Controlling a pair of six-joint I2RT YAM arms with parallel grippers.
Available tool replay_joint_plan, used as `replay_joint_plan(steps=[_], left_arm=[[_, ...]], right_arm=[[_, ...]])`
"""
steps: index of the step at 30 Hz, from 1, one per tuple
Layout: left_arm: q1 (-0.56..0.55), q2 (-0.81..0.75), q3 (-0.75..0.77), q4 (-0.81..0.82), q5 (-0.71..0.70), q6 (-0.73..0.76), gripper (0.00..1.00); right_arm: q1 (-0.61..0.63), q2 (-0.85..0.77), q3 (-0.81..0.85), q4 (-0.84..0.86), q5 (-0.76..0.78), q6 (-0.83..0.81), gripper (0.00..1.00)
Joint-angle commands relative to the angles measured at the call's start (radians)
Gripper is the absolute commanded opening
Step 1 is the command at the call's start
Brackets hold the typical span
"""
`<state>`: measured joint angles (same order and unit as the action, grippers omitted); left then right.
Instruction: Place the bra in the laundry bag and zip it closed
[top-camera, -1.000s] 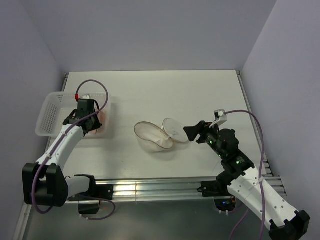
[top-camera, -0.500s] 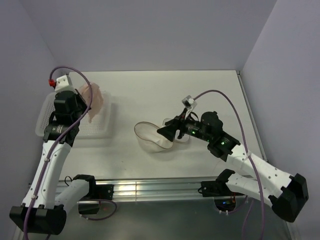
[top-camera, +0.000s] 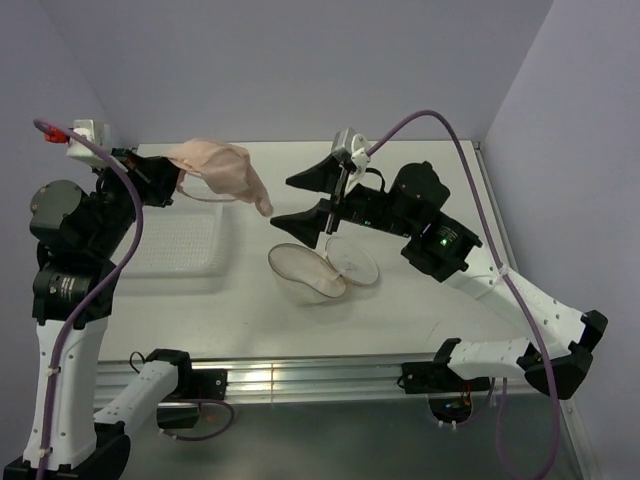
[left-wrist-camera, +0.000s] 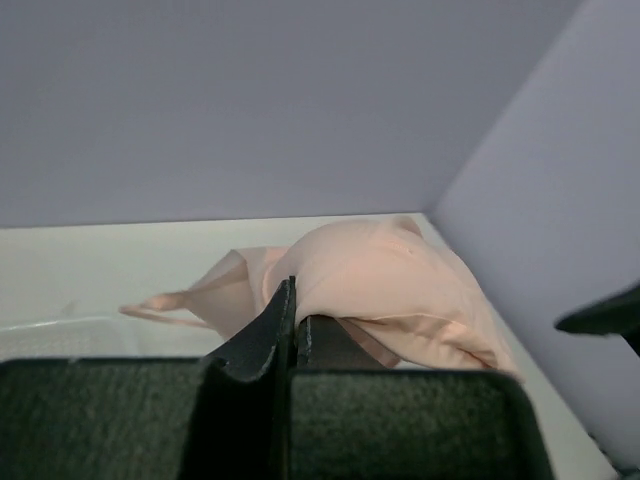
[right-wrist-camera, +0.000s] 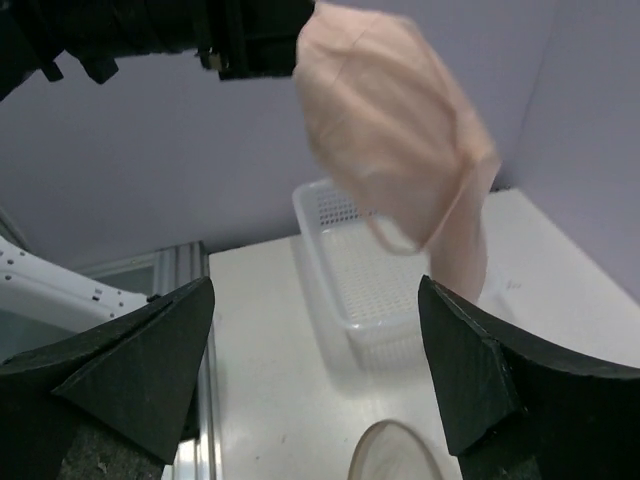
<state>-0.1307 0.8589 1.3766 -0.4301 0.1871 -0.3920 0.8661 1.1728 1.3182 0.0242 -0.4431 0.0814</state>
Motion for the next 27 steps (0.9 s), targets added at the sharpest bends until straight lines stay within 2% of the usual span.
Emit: replay_joint_plan(steps=[1,5,13,15,21,27], left_arm=[[-0.012,0.006,0.061,0.014,0.282,-0.057,0.0],[-0.024,0.015,0.068,0.039,0.345,-0.085,0.0],[-0.06,0.003,0.019,0.08,0.405,-0.117,0.0],[-0.072,0.005,0.009,0.083,0.413,-0.12,0.0],[-0.107,0.009,-0.008,0.068,0.384,-0.113,0.0],[-0.165,0.028,-0.014,0.053,0.278,-0.114,0.0]], right_arm=[[0.053,0.028,0.134,-0.124,0.033,-0.15,0.9],[0.123,0.06,0.223,-0.181,0.139,-0.232,0.93],[0.188,0.16,0.331,-0.256,0.201,-0.284,0.93],[0.212,0.191,0.357,-0.259,0.26,-0.302,0.93],[0.238,0.209,0.362,-0.239,0.326,-0.331,0.93],[0.284,0.226,0.375,-0.28,0.423,-0.379,0.93]])
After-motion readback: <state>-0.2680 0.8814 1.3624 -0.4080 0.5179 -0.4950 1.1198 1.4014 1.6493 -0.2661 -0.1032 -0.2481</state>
